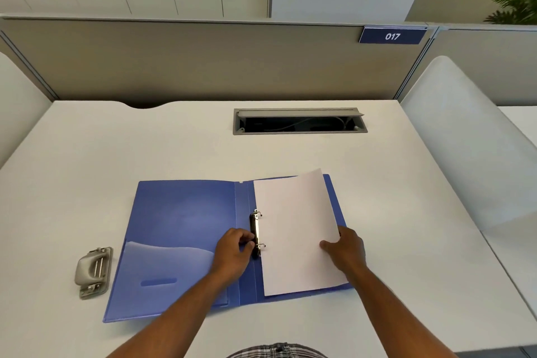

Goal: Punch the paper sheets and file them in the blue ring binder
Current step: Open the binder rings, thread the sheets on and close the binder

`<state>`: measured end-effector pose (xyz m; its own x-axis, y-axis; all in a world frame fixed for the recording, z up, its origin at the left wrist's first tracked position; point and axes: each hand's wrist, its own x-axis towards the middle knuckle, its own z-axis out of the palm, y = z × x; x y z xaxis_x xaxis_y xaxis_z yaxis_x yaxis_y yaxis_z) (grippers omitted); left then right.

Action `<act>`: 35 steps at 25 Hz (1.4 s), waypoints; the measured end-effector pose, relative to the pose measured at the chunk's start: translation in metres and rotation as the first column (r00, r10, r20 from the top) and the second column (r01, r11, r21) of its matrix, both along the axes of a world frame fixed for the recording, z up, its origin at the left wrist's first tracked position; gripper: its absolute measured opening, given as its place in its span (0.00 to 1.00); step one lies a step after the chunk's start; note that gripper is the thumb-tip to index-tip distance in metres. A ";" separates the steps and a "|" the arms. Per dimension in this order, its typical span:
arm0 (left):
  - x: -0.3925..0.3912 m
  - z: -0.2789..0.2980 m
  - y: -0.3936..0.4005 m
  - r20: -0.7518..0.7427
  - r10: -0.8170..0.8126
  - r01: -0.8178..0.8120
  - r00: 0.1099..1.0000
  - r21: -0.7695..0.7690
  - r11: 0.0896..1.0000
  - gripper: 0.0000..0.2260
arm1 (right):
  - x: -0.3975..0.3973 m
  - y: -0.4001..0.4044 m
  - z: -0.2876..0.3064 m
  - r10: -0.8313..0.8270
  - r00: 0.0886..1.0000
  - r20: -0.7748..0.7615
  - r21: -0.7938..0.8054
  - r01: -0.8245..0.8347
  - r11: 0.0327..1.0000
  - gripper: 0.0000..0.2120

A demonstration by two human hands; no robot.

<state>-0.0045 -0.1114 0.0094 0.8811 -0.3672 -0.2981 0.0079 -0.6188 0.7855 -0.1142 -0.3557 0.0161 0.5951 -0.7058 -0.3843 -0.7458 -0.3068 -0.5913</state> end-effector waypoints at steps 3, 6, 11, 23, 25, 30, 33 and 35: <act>-0.004 -0.003 0.002 0.068 -0.082 0.083 0.994 0.001 0.997 0.08 | -0.002 -0.003 -0.003 0.019 0.998 -0.055 -0.049 -0.022 0.999 0.16; -0.003 -0.006 -0.002 0.098 -0.077 0.076 0.992 0.015 0.997 0.10 | -0.008 -0.001 -0.002 -0.036 0.996 -0.085 -0.075 0.029 0.997 0.21; -0.005 -0.006 -0.005 0.079 -0.034 0.035 0.996 -0.006 0.999 0.09 | -0.006 0.022 -0.003 0.114 0.990 0.082 -0.396 -0.072 0.916 0.23; -0.004 -0.010 -0.006 0.078 -0.027 0.027 0.997 0.002 1.000 0.04 | -0.006 0.115 -0.027 0.632 0.765 -0.124 -0.431 -0.615 0.661 0.30; -0.004 -0.013 -0.005 0.078 -0.029 0.028 0.997 0.006 1.000 0.06 | -0.008 0.112 -0.030 0.612 0.782 -0.120 -0.441 -0.594 0.673 0.29; -0.001 -0.014 -0.007 0.081 -0.062 0.059 0.995 0.041 0.997 0.09 | -0.011 0.112 -0.029 0.593 0.797 -0.115 -0.405 -0.583 0.704 0.31; 0.001 -0.016 -0.007 0.059 -0.061 0.058 0.996 0.049 0.997 0.10 | -0.009 0.119 -0.025 0.588 0.799 -0.127 -0.433 -0.578 0.692 0.34; 0.002 -0.016 -0.007 0.042 -0.071 0.069 0.997 0.045 0.997 0.10 | -0.008 0.124 -0.026 0.592 0.791 -0.155 -0.487 -0.583 0.650 0.32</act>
<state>-0.0030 -0.1181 -0.0067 0.8661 -0.4160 -0.2771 -0.0700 -0.6498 0.7569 -0.1223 -0.2319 -0.0100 0.9539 -0.2895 -0.0787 -0.3000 -0.9225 -0.2431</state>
